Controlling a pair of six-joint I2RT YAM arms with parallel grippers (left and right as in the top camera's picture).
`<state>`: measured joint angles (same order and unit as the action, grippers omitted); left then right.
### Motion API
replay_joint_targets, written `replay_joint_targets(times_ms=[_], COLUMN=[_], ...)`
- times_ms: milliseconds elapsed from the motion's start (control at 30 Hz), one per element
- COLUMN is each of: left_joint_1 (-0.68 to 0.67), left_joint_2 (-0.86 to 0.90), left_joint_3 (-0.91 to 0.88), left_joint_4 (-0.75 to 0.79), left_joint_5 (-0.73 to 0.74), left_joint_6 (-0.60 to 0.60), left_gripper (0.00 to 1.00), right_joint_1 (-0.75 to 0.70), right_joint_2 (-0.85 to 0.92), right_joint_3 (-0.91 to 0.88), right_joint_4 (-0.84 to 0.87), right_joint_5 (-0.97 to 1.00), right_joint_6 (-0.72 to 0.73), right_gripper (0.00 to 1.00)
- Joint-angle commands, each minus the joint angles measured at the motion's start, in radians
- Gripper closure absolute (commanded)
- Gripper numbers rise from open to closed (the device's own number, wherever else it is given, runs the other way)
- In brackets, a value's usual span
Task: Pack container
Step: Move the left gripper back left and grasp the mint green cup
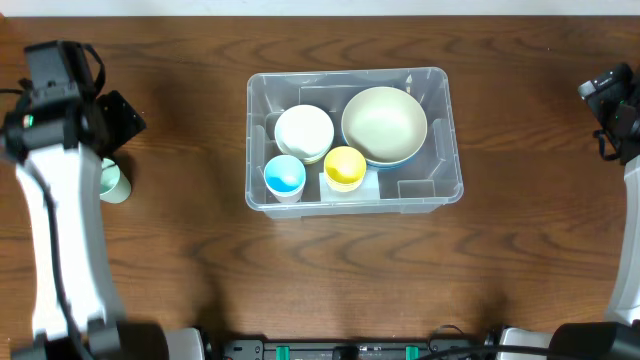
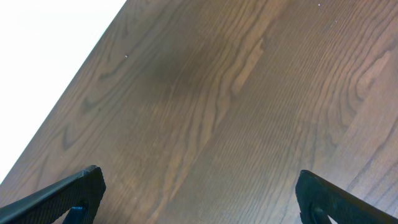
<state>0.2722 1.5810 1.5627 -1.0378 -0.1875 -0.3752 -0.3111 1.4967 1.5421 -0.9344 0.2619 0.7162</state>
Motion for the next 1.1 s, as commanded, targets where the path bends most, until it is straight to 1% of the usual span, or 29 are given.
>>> replay_joint_targets(times_ms=[0,133,367,433,467,500,600,633,667,700,733,867,933,1000,1067], left_joint_1=[0.028,0.047,0.058,0.058,0.058,0.058,0.057,0.056,0.056,0.056,0.056,0.056,0.056,0.055,0.049], left_joint_2=[0.127,0.259,0.389,0.411,0.425,0.435,0.457,0.462,0.465,0.466,0.467,0.467,0.465,0.457,0.441], left_joint_3=[-0.015,-0.015,-0.015,-0.015,-0.015,-0.015,-0.016,-0.016,-0.016,-0.016,-0.016,-0.016,-0.016,-0.016,-0.016], left_joint_4=[0.01,0.033,0.068,0.069,0.069,0.068,0.066,0.064,0.063,0.06,0.057,0.039,0.021,0.007,0.005], left_joint_5=[-0.008,-0.008,-0.005,0.001,0.01,0.021,0.031,0.042,0.048,0.053,0.057,0.081,0.115,0.188,0.282], left_joint_6=[-0.013,0.046,0.053,0.053,0.053,0.053,0.053,0.053,0.053,0.053,0.053,0.053,0.053,0.056,0.092], left_gripper=[0.1,0.11,0.1,0.13,0.22,0.35,0.63,0.77,0.81,0.9,0.94,0.94,0.94,0.94,0.94], right_joint_1=[-0.003,-0.003,-0.003,-0.003,-0.003,-0.003,-0.003,-0.003,-0.003,-0.003,-0.003,-0.003,-0.003,-0.003,-0.003], right_joint_2=[-0.006,-0.006,-0.006,-0.006,-0.006,-0.006,-0.006,-0.006,-0.006,-0.006,-0.006,-0.006,-0.006,-0.006,-0.006], right_joint_3=[0.008,0.008,0.008,0.008,0.008,0.008,0.008,0.008,0.008,0.008,0.008,0.008,0.008,0.008,0.008], right_joint_4=[-0.001,-0.001,-0.001,-0.001,-0.001,-0.001,-0.001,-0.001,-0.001,-0.001,-0.001,-0.001,-0.001,-0.001,-0.001], right_joint_5=[0.011,0.011,0.011,0.011,0.011,0.011,0.011,0.011,0.011,0.011,0.011,0.011,0.011,0.011,0.011], right_joint_6=[0.012,0.012,0.012,0.012,0.012,0.012,0.012,0.012,0.012,0.012,0.012,0.012,0.012,0.012,0.012], right_gripper=[0.01,0.01,0.01,0.01,0.01,0.01,0.01,0.01,0.01,0.01,0.01,0.01,0.01,0.01,0.01])
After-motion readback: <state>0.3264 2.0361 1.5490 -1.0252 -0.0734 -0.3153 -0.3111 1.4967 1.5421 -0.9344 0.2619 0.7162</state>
